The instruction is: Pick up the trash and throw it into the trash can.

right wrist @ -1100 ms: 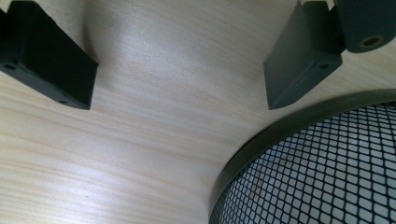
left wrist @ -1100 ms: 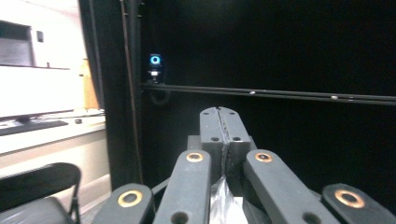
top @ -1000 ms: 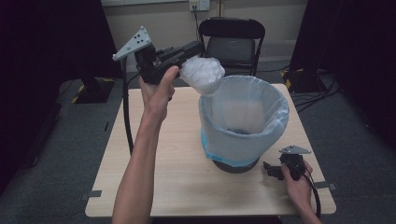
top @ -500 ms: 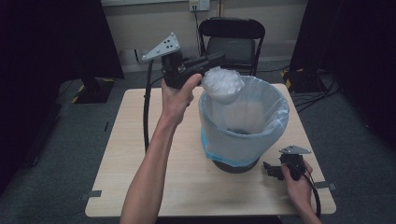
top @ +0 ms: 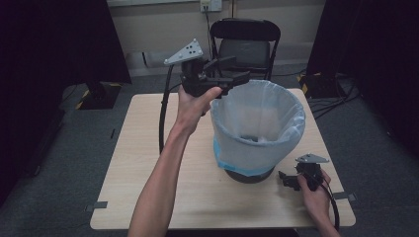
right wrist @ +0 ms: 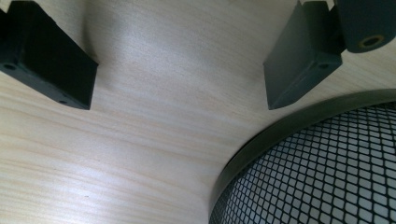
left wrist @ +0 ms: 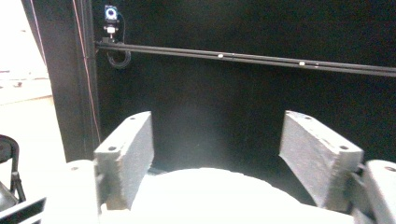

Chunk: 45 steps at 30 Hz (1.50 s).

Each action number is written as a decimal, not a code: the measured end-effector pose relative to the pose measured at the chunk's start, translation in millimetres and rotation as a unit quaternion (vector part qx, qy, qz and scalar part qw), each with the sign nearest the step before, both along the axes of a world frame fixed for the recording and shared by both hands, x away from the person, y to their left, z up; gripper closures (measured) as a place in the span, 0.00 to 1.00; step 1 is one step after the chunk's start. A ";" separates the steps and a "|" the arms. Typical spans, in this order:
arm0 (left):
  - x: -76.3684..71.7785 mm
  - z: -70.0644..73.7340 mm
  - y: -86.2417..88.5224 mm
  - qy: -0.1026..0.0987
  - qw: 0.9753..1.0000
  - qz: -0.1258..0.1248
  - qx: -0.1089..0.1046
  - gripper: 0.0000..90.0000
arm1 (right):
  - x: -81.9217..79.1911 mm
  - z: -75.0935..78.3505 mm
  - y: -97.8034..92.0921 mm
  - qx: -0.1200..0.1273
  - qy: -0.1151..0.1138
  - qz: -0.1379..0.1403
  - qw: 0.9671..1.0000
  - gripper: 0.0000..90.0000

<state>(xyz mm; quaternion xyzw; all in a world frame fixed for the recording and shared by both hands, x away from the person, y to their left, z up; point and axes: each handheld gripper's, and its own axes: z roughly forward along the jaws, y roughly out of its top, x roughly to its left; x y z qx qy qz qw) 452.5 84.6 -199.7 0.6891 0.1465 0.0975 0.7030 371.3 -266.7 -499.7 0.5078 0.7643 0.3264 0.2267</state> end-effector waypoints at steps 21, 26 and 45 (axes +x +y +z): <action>-5.3 -15.5 56.7 0.016 0.996 0.087 0.033 0.20 | 0.0 0.0 0.0 0.000 0.000 0.000 1.000 0.10; -9.7 -18.3 73.4 0.014 0.994 0.104 0.044 0.18 | 0.0 0.0 0.0 0.000 0.000 0.000 1.000 0.10; -31.0 -35.6 139.6 0.024 0.983 0.160 0.086 0.19 | 0.0 0.0 0.0 0.000 0.000 0.000 1.000 0.10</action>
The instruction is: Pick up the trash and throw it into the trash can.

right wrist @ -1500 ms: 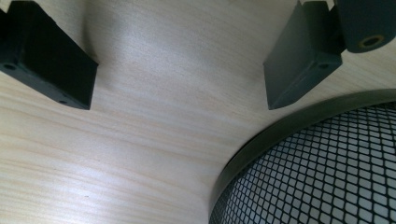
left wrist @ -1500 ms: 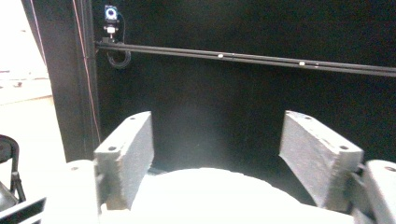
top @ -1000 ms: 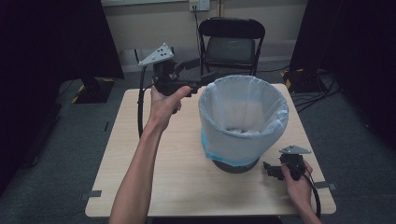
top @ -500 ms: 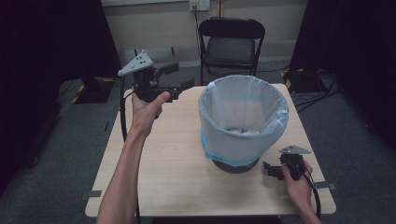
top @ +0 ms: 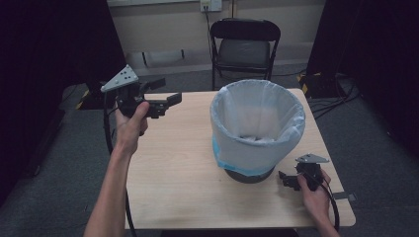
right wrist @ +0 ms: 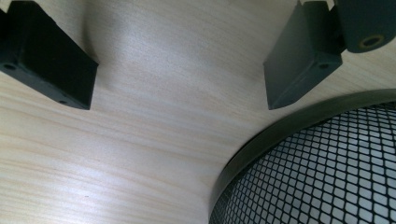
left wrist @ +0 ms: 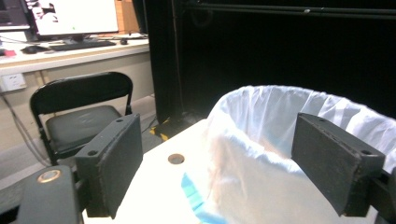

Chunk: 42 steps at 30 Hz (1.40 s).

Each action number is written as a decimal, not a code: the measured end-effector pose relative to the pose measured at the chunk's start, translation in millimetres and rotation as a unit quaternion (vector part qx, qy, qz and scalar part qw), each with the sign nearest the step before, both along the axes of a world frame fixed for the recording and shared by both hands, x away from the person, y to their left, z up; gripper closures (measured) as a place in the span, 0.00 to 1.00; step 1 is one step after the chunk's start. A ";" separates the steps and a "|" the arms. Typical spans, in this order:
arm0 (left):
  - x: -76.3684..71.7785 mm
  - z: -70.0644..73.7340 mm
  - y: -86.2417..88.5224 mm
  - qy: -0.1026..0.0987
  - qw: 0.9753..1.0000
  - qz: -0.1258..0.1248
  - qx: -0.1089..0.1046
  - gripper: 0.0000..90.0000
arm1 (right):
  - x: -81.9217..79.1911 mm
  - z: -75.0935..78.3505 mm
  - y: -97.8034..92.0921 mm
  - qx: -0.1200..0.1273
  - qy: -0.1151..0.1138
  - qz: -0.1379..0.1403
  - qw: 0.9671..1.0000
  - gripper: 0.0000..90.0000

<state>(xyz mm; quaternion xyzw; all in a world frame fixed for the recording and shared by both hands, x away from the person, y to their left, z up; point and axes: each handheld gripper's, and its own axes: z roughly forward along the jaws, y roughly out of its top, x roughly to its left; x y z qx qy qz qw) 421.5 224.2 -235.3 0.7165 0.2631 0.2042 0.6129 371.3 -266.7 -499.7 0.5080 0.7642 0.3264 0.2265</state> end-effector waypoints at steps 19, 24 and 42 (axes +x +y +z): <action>-17.0 -57.8 49.3 0.041 0.998 0.037 0.032 0.17 | 0.0 0.0 0.0 0.000 0.000 0.000 1.000 0.10; -26.6 -77.6 60.5 0.061 0.995 0.058 0.059 0.18 | 0.0 0.0 0.0 0.000 0.000 0.000 1.000 0.10; -50.8 -180.1 78.0 0.173 0.978 0.075 0.093 0.18 | 0.0 0.0 0.0 0.000 0.000 0.000 1.000 0.10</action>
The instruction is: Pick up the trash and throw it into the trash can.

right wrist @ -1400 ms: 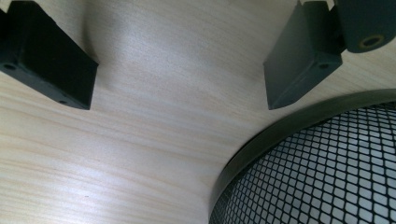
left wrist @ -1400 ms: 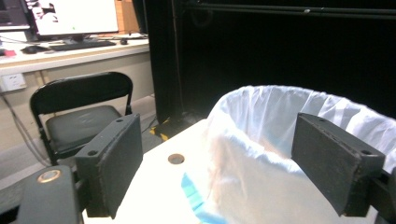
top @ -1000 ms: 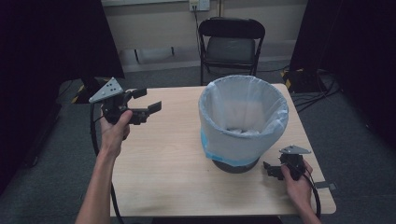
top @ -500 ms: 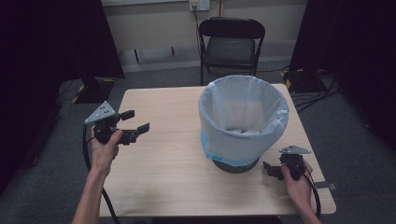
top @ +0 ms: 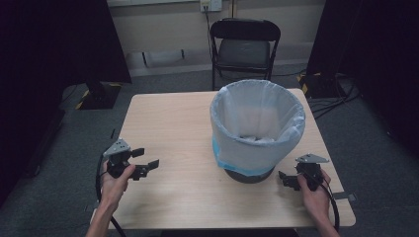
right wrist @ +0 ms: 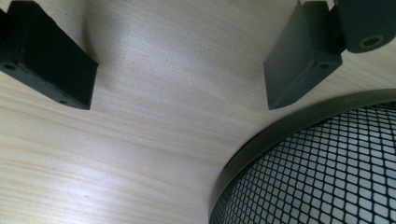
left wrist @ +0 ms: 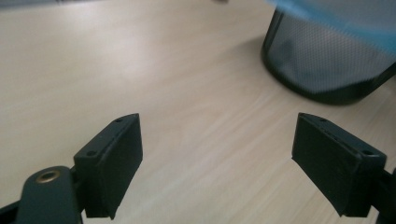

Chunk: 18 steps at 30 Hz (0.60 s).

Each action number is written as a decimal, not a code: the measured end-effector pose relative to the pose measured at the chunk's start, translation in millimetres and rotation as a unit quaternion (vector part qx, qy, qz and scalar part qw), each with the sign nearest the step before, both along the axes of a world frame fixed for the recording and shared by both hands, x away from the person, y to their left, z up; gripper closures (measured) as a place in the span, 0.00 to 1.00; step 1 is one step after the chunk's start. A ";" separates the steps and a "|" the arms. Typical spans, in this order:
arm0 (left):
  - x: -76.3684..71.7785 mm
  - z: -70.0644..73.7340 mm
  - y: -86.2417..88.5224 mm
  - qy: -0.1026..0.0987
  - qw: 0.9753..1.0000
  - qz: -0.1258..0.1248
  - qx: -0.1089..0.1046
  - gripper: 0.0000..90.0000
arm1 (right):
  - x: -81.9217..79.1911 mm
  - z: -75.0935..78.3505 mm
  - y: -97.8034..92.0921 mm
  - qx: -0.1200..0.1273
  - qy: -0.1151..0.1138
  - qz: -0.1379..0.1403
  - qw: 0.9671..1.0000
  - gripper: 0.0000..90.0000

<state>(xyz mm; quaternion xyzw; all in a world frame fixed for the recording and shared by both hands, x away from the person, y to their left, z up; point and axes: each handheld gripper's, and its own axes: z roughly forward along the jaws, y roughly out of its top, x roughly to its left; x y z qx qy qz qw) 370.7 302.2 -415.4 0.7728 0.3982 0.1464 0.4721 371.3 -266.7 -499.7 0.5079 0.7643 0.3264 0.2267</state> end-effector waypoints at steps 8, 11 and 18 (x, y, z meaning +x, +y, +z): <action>-9.7 -44.6 -3.6 0.046 0.998 0.012 0.038 0.18 | 0.0 0.0 0.0 0.000 0.000 0.000 1.000 0.10; -11.7 -58.7 -8.3 0.065 0.996 0.014 0.055 0.18 | 0.0 0.0 0.0 0.000 0.000 0.000 1.000 0.10; -16.6 -77.6 -19.9 0.075 0.992 0.012 0.105 0.18 | 0.0 0.0 0.0 0.000 0.000 0.000 1.000 0.10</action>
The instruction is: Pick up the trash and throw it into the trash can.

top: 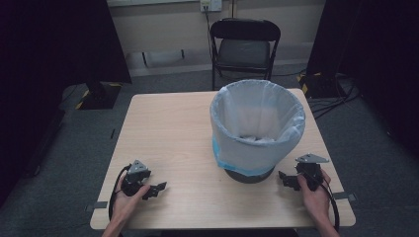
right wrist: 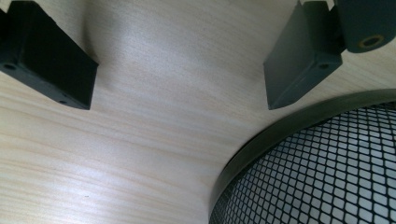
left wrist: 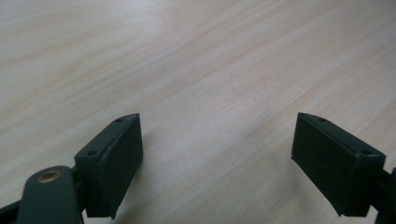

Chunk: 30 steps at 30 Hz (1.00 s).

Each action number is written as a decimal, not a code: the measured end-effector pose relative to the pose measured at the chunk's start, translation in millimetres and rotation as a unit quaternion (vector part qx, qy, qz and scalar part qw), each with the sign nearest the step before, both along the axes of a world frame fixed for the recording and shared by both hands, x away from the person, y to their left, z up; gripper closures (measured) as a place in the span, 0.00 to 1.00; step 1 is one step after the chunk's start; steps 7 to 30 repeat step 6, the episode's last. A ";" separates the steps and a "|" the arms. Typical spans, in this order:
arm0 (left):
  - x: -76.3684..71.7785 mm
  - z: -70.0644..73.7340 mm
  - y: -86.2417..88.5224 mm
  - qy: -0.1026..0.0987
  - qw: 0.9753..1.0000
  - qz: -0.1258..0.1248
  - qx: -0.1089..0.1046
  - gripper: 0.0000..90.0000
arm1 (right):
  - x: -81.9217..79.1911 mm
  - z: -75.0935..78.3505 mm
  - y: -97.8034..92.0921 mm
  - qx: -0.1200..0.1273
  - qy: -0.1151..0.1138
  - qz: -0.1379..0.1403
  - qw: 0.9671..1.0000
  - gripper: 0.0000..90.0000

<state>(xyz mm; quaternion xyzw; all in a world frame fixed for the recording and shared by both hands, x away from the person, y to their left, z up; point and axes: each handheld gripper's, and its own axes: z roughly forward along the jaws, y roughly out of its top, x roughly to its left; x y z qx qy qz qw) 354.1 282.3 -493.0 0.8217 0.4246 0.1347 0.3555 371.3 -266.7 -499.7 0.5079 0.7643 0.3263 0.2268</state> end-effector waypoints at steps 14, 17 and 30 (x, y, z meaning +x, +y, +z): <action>-4.4 -6.8 -3.5 -0.039 0.999 0.002 0.017 0.16 | 0.0 0.0 0.0 0.000 0.000 0.000 1.000 0.10; -4.4 -6.8 -3.5 -0.039 0.999 0.002 0.017 0.16 | 0.0 0.0 0.0 0.000 0.000 0.000 1.000 0.10; -4.4 -6.8 -3.5 -0.039 0.999 0.002 0.017 0.16 | 0.0 0.0 0.0 0.000 0.000 0.000 1.000 0.10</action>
